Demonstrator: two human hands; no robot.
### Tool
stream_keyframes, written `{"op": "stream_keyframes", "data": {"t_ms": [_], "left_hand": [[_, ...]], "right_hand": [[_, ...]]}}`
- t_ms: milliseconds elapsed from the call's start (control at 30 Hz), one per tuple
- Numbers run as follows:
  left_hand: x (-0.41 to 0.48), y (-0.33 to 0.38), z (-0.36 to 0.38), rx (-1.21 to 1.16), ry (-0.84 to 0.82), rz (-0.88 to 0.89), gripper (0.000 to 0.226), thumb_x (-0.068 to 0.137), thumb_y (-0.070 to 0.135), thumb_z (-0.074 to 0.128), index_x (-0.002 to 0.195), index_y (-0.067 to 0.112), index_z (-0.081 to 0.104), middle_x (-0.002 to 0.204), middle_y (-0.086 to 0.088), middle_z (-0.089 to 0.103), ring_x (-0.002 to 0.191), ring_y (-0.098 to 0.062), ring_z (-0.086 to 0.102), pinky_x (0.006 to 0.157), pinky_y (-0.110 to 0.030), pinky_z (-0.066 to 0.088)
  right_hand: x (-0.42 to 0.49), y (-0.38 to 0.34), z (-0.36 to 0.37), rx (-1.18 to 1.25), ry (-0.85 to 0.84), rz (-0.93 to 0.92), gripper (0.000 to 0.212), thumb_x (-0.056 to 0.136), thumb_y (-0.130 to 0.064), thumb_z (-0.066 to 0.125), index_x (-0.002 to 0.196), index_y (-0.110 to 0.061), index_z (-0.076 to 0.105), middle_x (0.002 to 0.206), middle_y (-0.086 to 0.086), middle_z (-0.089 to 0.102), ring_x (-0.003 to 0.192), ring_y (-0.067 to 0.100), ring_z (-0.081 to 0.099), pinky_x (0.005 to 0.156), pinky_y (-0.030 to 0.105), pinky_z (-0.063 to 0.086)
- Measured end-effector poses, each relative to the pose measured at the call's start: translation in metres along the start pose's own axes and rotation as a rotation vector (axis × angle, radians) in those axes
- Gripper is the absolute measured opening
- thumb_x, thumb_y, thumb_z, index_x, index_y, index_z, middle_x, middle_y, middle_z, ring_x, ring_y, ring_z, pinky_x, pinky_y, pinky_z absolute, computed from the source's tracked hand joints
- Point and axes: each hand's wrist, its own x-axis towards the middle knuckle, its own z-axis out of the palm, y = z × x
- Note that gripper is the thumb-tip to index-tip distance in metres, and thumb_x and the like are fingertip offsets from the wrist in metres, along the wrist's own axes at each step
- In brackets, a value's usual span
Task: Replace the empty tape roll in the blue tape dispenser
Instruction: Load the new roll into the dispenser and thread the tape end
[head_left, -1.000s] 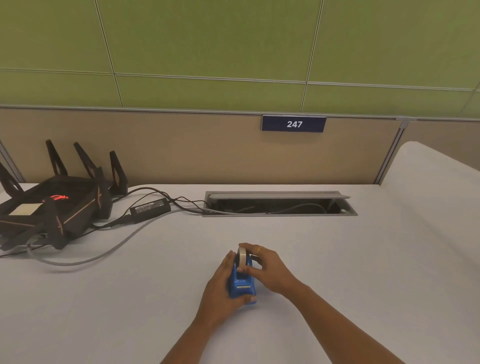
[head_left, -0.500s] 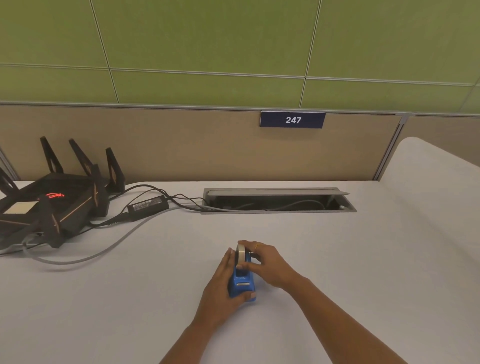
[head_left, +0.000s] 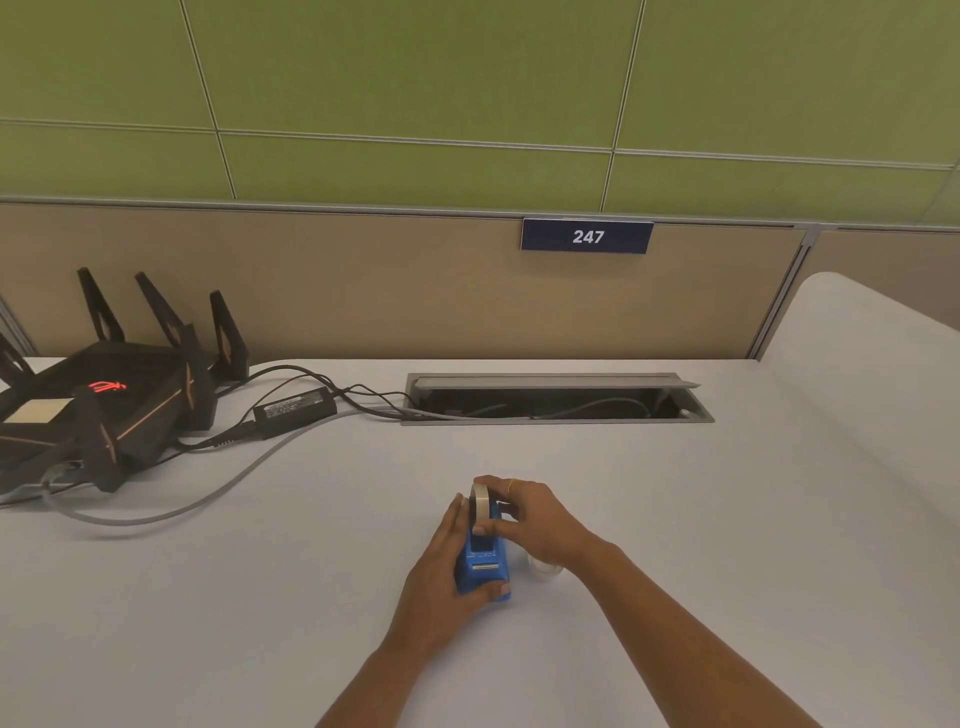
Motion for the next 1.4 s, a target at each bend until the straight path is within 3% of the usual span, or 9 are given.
{"op": "stream_keyframes", "data": {"t_ms": [167, 433, 800, 1067, 1300, 1400], "left_hand": [[-0.001, 0.004, 0.0, -0.022, -0.004, -0.028, 0.098, 0.071, 0.028, 0.074, 0.14, 0.02, 0.005, 0.153, 0.002, 0.013, 0.137, -0.016, 0.028, 0.109, -0.028, 0.03], [-0.003, 0.005, 0.0, -0.019, -0.009, -0.06, 0.1, 0.071, 0.031, 0.073, 0.14, 0.024, 0.001, 0.15, 0.004, 0.025, 0.132, -0.013, 0.036, 0.105, -0.024, 0.034], [-0.004, 0.012, -0.002, -0.03, -0.01, -0.065, 0.097, 0.073, 0.026, 0.073, 0.141, 0.018, 0.004, 0.149, -0.001, 0.027, 0.131, -0.018, 0.038, 0.106, -0.026, 0.032], [-0.005, 0.017, -0.005, -0.119, -0.01, -0.085, 0.099, 0.07, 0.015, 0.075, 0.14, 0.016, 0.004, 0.148, -0.004, 0.031, 0.129, -0.021, 0.042, 0.108, -0.033, 0.034], [-0.004, 0.017, -0.007, -0.11, -0.016, -0.1, 0.104, 0.067, 0.013, 0.077, 0.141, 0.012, 0.003, 0.148, -0.008, 0.03, 0.13, -0.023, 0.041, 0.109, -0.034, 0.035], [-0.004, 0.018, -0.008, -0.094, -0.021, -0.094, 0.104, 0.068, 0.015, 0.077, 0.141, 0.013, 0.004, 0.149, -0.008, 0.029, 0.131, -0.023, 0.04, 0.11, -0.036, 0.035]], "right_hand": [[0.001, 0.0, -0.001, -0.02, -0.012, 0.001, 0.049, 0.085, -0.019, 0.063, 0.13, -0.016, 0.045, 0.131, 0.009, 0.055, 0.118, 0.024, 0.053, 0.101, 0.03, 0.042], [0.008, -0.006, -0.008, -0.075, -0.076, 0.027, 0.038, 0.086, -0.023, 0.061, 0.121, -0.012, 0.052, 0.121, 0.012, 0.061, 0.109, 0.026, 0.057, 0.088, 0.024, 0.041], [0.012, -0.01, -0.01, -0.088, -0.097, 0.022, 0.031, 0.086, -0.021, 0.062, 0.113, -0.009, 0.056, 0.117, 0.016, 0.062, 0.106, 0.03, 0.058, 0.087, 0.027, 0.041], [0.004, -0.003, -0.006, 0.023, -0.048, 0.019, 0.052, 0.08, -0.01, 0.069, 0.126, -0.015, 0.046, 0.128, 0.009, 0.056, 0.116, 0.023, 0.054, 0.094, 0.021, 0.04], [-0.001, 0.0, -0.004, -0.001, -0.064, -0.005, 0.054, 0.076, -0.008, 0.072, 0.125, -0.012, 0.048, 0.125, 0.009, 0.056, 0.107, 0.016, 0.054, 0.097, 0.023, 0.041], [0.0, -0.002, -0.006, -0.028, -0.068, -0.015, 0.052, 0.076, -0.01, 0.072, 0.123, -0.013, 0.049, 0.124, 0.008, 0.056, 0.101, 0.01, 0.05, 0.091, 0.018, 0.04]]}}
